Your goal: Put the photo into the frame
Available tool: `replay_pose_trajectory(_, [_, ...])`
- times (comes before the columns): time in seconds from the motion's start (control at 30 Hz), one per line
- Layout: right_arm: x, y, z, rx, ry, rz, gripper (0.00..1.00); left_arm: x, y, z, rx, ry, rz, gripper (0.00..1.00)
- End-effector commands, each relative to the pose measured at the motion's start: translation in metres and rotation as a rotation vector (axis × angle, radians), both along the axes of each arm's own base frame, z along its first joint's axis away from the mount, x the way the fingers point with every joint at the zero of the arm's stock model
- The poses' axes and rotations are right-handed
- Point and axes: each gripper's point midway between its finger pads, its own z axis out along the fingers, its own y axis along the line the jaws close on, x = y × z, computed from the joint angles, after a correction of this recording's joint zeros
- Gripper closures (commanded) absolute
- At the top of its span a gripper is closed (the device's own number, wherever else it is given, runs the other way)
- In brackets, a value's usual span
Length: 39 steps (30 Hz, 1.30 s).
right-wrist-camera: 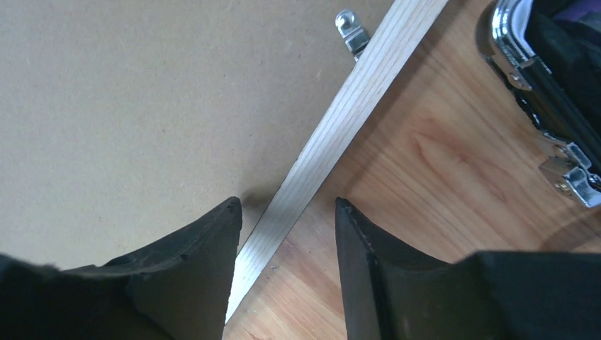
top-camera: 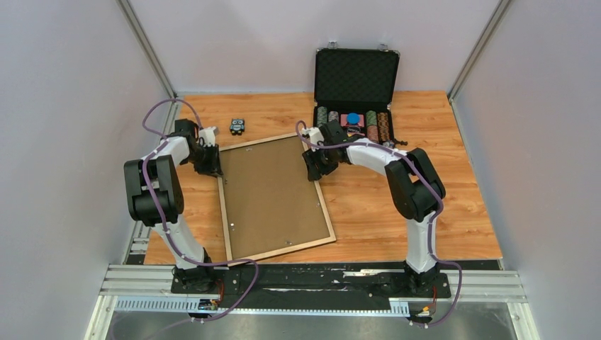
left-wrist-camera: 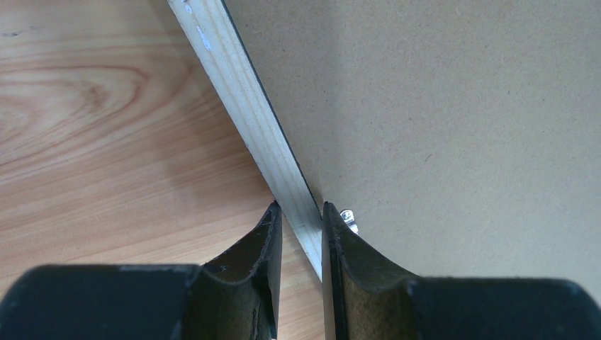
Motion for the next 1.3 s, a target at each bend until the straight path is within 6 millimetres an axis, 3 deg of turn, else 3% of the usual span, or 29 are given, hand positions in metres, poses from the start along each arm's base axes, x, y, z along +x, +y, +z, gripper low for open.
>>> replay_pose_trajectory(0.0, [0.012,0.002,0.004,0.001,-0.016,-0.037,0.53,-0.011,-0.014,0.006,-0.056,-0.01,-0.088,0.8])
replay_pose_trajectory(0.13, [0.012,-0.005,0.005,0.006,-0.005,-0.058,0.67,-0.014,-0.02,0.008,-0.088,-0.012,-0.108,0.79])
replay_pose_trajectory(0.3, [0.012,-0.015,0.009,0.011,0.001,-0.074,0.77,-0.018,-0.033,0.012,-0.166,-0.004,-0.137,0.77])
replay_pose_trajectory(0.73, [0.016,-0.011,0.005,0.039,0.03,-0.072,0.82,-0.026,-0.044,0.015,-0.205,0.004,-0.153,0.41])
replay_pose_trajectory(1.0, [0.015,-0.011,0.005,0.041,0.034,-0.074,0.82,-0.028,-0.046,0.011,-0.072,-0.017,-0.161,0.4])
replay_pose_trajectory(1.27, [0.015,-0.012,0.007,0.041,0.032,-0.078,0.82,-0.025,-0.05,0.006,0.001,-0.015,-0.157,0.46])
